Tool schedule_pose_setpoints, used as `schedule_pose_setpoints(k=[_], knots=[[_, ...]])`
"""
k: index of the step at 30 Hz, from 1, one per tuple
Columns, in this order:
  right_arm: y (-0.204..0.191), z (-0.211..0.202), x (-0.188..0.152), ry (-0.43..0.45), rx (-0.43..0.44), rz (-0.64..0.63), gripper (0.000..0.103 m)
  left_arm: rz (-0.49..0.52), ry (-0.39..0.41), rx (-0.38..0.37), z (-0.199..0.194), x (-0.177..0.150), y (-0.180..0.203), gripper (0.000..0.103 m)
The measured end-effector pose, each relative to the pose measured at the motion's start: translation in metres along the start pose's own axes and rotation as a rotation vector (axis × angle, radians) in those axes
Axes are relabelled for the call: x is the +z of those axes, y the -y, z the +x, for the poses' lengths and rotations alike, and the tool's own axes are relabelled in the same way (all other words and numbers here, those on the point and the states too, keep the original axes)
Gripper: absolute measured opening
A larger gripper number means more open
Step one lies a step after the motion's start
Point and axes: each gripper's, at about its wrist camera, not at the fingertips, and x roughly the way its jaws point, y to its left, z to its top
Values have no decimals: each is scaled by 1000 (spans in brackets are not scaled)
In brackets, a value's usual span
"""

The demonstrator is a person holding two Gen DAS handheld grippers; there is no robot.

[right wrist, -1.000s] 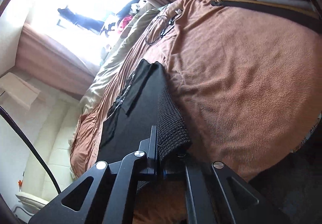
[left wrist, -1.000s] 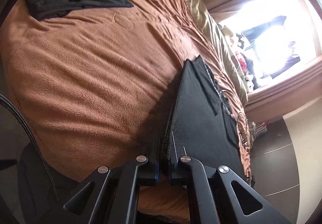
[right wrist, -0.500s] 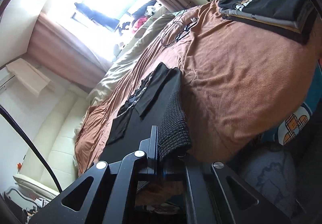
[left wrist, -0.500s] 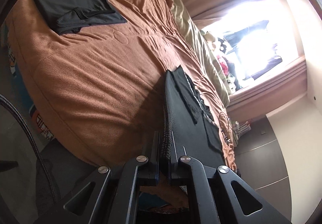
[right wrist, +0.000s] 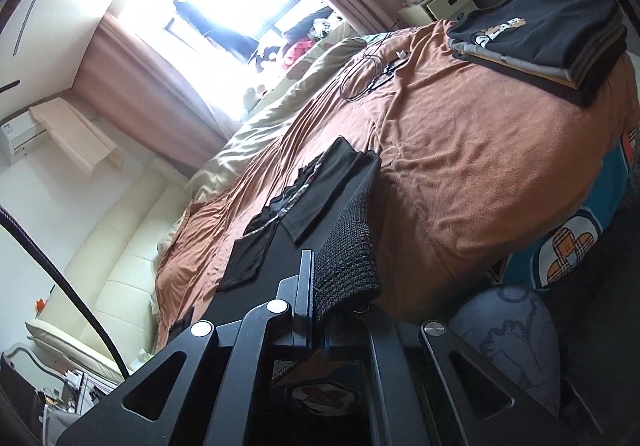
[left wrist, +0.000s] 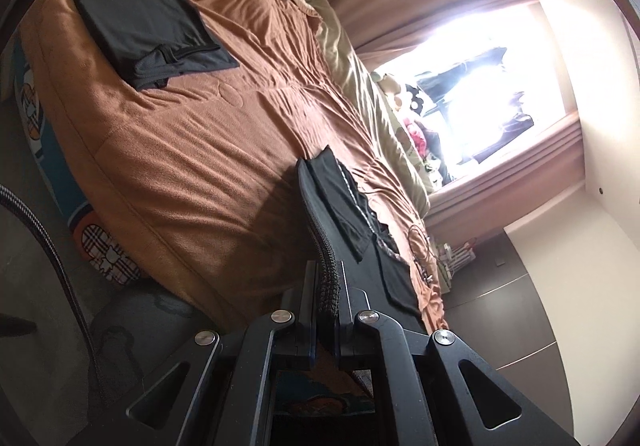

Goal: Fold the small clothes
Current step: 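Lift the hem with both grippers and fold it over toward the collar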

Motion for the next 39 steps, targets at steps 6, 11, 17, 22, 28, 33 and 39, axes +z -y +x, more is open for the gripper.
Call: schedule_pose_setpoints(k=[6,11,17,22,28,33,39], knots=[[-9,-16,-2,12,8,-20,0,10,14,-28,-18,0,5,5],[-16,-25,-1,26,35,-31,0,21,34,-54,-33,3,12,5],[-20,-25,8,43,56,-38,0,16,57,-72,-43,11,18,5],[-23,-15,16,55,75,-35,0,22,62,-82,-43,19,27,5],[-30,5,35,42,87,-49,0,30,77,-77,-32,35,41,5],[-30,26,46,38,92,-44,0,40,75,-68,-12,52,52,5],[-35,69,68,25,90,-49,0,52,67,-39,19,77,64,5]])
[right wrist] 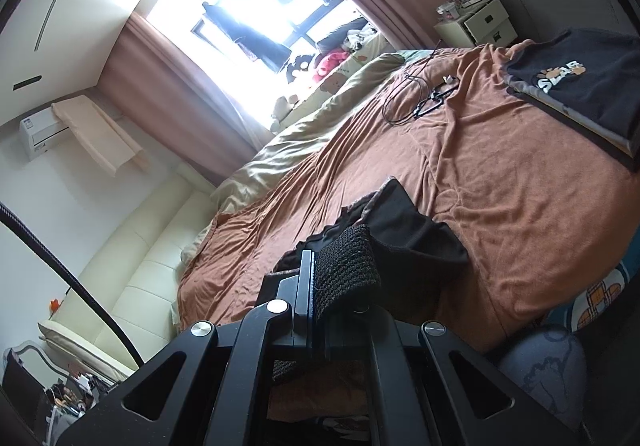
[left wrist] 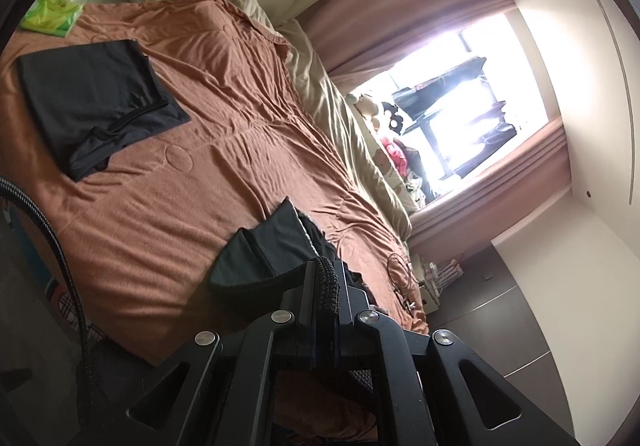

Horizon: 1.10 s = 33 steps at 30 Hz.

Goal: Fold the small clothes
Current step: 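Lift the hem with both grippers and fold it over toward the collar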

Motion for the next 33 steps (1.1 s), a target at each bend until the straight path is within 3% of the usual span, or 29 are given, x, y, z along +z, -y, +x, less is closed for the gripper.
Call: schedule_pose_setpoints(k=[18,33], knots=[[7,148,69,-46,-89,21,0,48,-70,138,150,66,22,5],[24,271,112,-181,-163,74,0,32,-134,285,263,89,7,5]])
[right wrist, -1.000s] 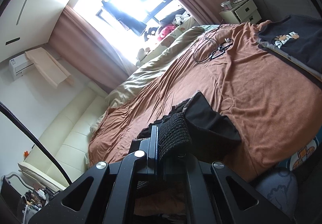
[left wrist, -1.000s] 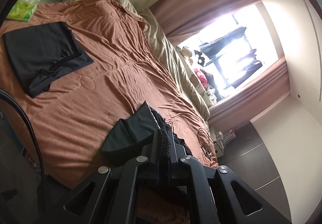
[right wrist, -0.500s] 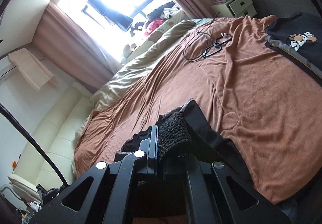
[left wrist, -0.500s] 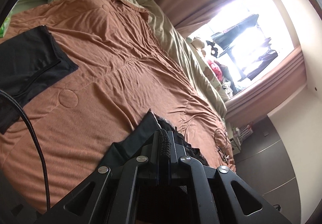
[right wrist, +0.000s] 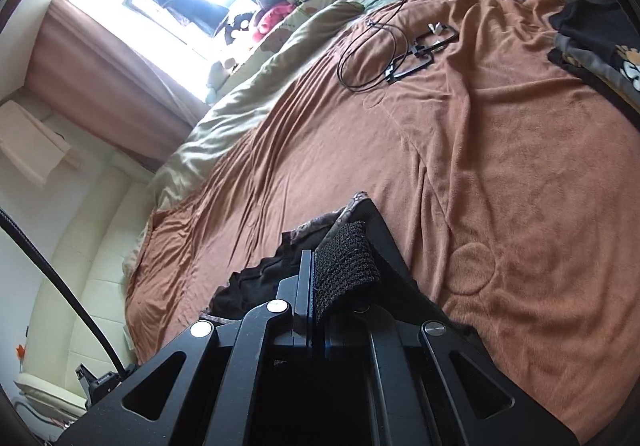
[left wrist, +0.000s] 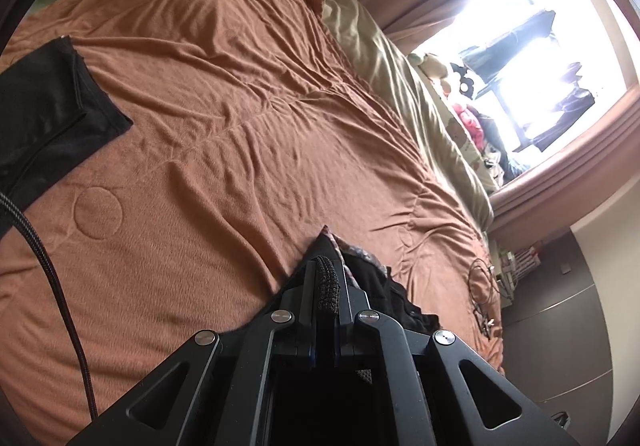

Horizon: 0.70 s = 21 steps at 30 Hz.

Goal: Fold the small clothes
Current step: 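Lift the hem with both grippers and fold it over toward the collar, then lay the hem down on the shirt and open both grippers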

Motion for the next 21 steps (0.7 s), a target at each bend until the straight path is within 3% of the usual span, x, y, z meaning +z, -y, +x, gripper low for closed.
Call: schedule_pose_setpoints(k=[13,19,21], knots=[[-6,91,31,-97,-109,-63,0,25,-81,135,91,17,-11,5],[-1,131,37,-147,-150,-68,0,56,-152,160,130,16,-14,6],[1,141,39,-175,-128,-50,1,104,-169,177,136,15,-8,12]])
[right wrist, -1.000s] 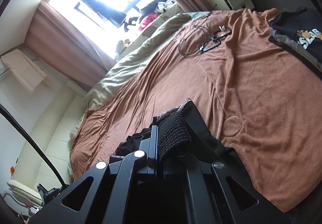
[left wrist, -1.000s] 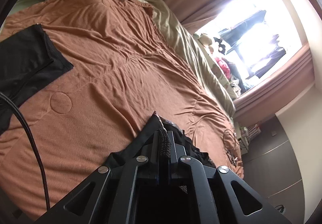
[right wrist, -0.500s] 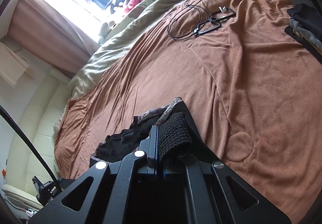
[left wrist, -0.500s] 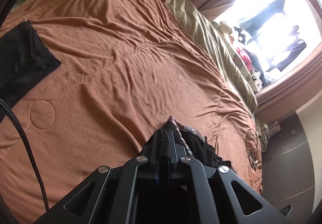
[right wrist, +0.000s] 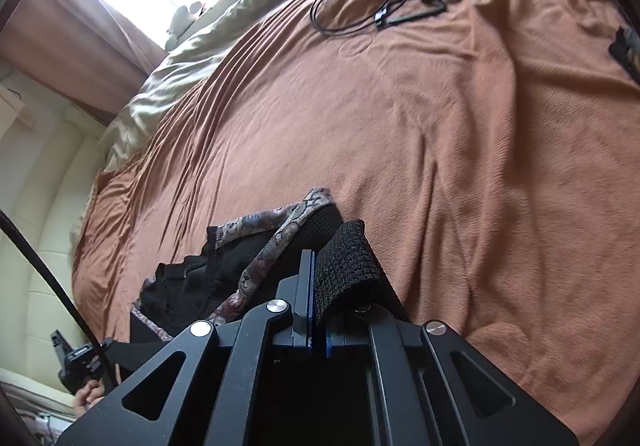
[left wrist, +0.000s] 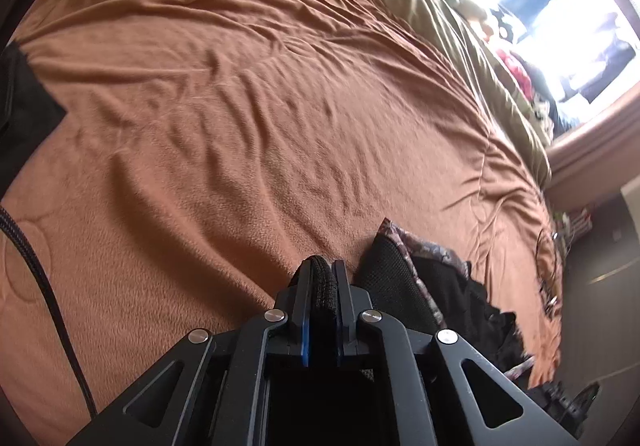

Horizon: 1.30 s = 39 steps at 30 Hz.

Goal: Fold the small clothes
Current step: 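Lay the hem down on the shirt and open both grippers, then move both grippers to the folded edge of the black shirt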

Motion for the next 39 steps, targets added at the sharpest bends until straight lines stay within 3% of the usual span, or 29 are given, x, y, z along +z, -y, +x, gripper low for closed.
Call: schedule_pose_setpoints(k=[3,5,6,9,18,22,24,28,30,32,39], knots=[[4,2,5,-24,11,3,22,42,-1,10,-3,1,5,40],[4,-6,6,-13,12,-18,67,77,15,23,-11,1,7,50],[2,-13,5,2,-7,-41,71,93,13,23,-14,2,8,51],[0,-27,-1,6,-15,-115,71,155,-20,23,-19,0,11,51],[-14,-41,-23,-58,-170,-330,71,364,-82,76,-32,-28,21,51],[-22,-33,-30,-94,-226,-387,71,451,-154,181,-24,-40,23,51],[-25,-25,-31,-113,-258,-412,71,479,-181,188,-21,-43,23,51],[-33,-7,-29,-143,-327,-469,71,560,-221,313,-3,-49,24,51],[-37,6,-27,-161,-384,-493,71,580,-276,362,9,-53,23,51],[-40,18,-27,-180,-383,-510,71,602,-302,397,23,-54,24,51],[-52,51,-10,-184,-397,-533,71,595,-277,408,50,-32,33,51]])
